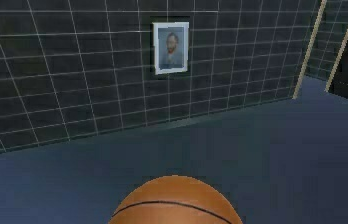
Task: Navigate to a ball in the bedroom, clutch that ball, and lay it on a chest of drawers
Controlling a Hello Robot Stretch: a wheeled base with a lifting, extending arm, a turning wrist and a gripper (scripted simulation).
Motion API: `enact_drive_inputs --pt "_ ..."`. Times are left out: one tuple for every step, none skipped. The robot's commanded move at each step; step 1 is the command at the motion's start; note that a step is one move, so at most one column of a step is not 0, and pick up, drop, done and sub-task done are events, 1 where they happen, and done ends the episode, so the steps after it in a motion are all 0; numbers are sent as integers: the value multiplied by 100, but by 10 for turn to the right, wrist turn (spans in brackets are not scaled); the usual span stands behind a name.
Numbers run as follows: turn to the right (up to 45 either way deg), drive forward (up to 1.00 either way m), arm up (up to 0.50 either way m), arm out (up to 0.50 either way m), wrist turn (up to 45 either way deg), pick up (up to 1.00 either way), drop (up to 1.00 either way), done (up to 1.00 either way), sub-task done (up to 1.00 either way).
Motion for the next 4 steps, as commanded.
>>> enact_drive_inputs --pt "0 50 0 0 0 0 0 0 0" --pt "420 0 0 0 0 0 0 0 0" --pt "0 100 0 0 0 0 0 0 0" --pt "30 0 0 0 0 0 0 0 0"
